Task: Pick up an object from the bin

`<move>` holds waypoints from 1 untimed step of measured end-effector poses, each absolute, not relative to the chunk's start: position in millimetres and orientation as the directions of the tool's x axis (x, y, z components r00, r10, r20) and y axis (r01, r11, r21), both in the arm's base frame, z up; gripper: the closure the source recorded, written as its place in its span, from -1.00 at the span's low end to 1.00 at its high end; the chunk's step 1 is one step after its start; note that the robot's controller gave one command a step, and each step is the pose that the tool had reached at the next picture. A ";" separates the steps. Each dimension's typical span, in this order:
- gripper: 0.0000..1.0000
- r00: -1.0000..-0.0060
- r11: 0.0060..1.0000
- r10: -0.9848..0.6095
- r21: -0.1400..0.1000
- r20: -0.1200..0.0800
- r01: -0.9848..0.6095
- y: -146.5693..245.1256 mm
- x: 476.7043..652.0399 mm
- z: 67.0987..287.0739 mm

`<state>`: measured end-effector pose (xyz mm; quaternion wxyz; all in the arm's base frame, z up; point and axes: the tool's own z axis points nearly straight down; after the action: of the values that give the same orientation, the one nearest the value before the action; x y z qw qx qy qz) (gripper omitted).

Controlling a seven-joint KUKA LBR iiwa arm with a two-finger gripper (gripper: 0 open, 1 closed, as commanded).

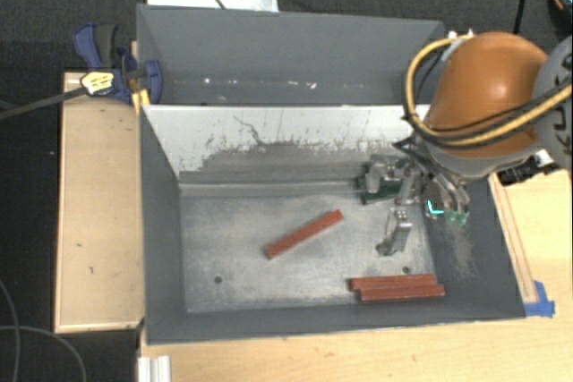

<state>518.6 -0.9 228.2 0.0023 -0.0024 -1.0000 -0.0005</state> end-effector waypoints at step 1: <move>-1.00 -0.923 0.923 -0.384 0.002 0.003 -0.384 51.9 557.5 67.6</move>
Offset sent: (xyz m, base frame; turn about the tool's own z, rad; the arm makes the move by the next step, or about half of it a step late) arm 0.0396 0.0518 -0.1582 -0.3995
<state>557.5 51.9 67.6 0.0016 0.1960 -0.9806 -0.0009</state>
